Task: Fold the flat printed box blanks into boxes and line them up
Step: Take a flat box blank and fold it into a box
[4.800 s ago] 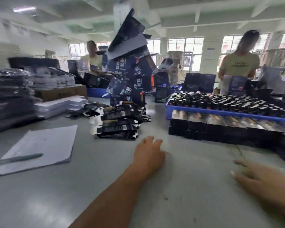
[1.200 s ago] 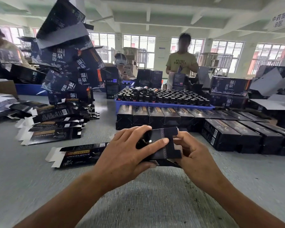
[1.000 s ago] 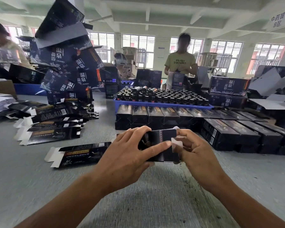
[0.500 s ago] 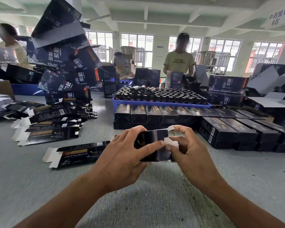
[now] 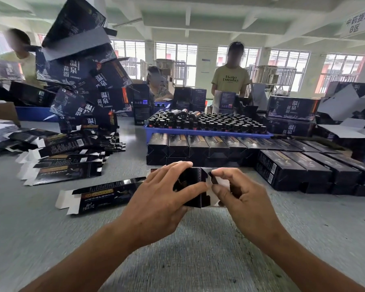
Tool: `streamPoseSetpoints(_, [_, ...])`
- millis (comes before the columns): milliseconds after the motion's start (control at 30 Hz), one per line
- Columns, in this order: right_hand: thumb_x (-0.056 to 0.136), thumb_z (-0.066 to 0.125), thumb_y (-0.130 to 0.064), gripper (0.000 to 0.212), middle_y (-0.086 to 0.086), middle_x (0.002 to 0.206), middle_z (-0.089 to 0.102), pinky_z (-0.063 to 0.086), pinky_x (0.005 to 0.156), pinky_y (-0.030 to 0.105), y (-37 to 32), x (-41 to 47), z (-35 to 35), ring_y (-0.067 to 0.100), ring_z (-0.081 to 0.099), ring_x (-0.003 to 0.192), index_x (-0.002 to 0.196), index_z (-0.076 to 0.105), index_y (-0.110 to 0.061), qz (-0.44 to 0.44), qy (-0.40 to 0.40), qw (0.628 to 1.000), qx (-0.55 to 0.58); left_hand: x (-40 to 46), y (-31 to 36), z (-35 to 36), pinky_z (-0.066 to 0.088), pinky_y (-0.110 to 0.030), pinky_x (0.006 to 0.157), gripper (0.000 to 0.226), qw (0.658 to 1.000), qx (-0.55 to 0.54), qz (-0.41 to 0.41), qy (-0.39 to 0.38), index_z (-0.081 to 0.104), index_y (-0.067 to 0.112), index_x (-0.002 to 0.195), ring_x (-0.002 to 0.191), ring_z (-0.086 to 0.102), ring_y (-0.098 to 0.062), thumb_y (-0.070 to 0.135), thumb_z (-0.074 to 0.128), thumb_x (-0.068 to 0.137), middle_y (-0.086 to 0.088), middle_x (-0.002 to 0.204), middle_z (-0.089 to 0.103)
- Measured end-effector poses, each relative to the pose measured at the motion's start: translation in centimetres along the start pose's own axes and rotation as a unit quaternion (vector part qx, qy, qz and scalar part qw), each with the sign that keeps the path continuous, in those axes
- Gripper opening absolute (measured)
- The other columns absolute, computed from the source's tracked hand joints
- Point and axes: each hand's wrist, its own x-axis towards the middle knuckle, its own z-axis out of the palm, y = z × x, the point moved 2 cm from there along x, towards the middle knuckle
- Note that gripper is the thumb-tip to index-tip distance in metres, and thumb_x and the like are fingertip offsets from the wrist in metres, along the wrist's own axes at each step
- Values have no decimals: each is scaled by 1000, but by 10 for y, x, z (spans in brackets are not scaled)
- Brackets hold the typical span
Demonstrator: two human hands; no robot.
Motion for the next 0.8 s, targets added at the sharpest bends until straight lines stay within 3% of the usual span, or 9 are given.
streamPoseSetpoints(133, [96,65,-20,33,-25,90,70,60,73,27,1,0,-2,6,70,77,109,62,-50,8,-16,1000,-15,0,0,0,44,-44,99,80,1000,2,1,5,35,34,149,127,55,-35,31,74,80,-17,144,48])
streamPoseSetpoints(267, [96,65,-23,30,-29,83,68,51,68,11,-1,-1,-2,-4,66,76,116,64,-45,14,-52,999,-6,-1,-1,2,49,-47,96,81,1000,10,-3,1,36,35,150,125,55,-35,28,74,78,-16,142,48])
streamPoseSetpoints(300, [94,68,-30,32,-28,87,69,49,69,10,-2,-1,-2,-7,66,81,122,63,-43,24,-65,998,3,-2,-2,2,50,-48,95,79,1000,8,-7,0,38,35,148,125,54,-35,27,75,79,-16,143,47])
streamPoseSetpoints(367, [82,71,-54,57,-24,109,67,51,78,15,-1,-2,-2,-8,65,96,136,55,-44,44,-106,993,-4,-2,-5,3,54,-51,93,75,1000,-2,-18,-5,41,35,146,125,54,-36,27,77,81,-16,143,46])
streamPoseSetpoints(433, [73,72,-62,78,-22,129,59,49,88,15,-1,-3,-2,-5,60,112,145,45,-46,51,-149,987,-21,-2,-6,4,55,-52,91,73,1000,-6,-22,-6,44,34,143,124,54,-36,27,79,80,-16,143,46])
streamPoseSetpoints(500, [80,79,-42,76,-25,126,56,46,79,4,-3,-3,-1,-11,57,110,146,44,-44,40,-156,986,-29,-3,-7,5,55,-51,90,74,1000,-2,-20,-9,46,33,141,122,55,-35,26,81,76,-16,142,46])
streamPoseSetpoints(567, [85,77,-23,66,-21,116,63,45,77,2,-2,-2,-1,-10,61,101,142,49,-41,40,-131,990,-23,-3,-6,5,56,-49,90,76,1000,1,-19,-11,47,33,140,121,55,-34,25,83,74,-15,142,46])
streamPoseSetpoints(800, [87,77,-18,41,-12,101,74,55,75,18,1,-3,2,2,70,88,120,65,-39,31,-31,999,9,-2,-1,3,56,-48,87,73,1000,-2,-4,2,48,33,139,122,55,-34,24,82,75,-15,140,46])
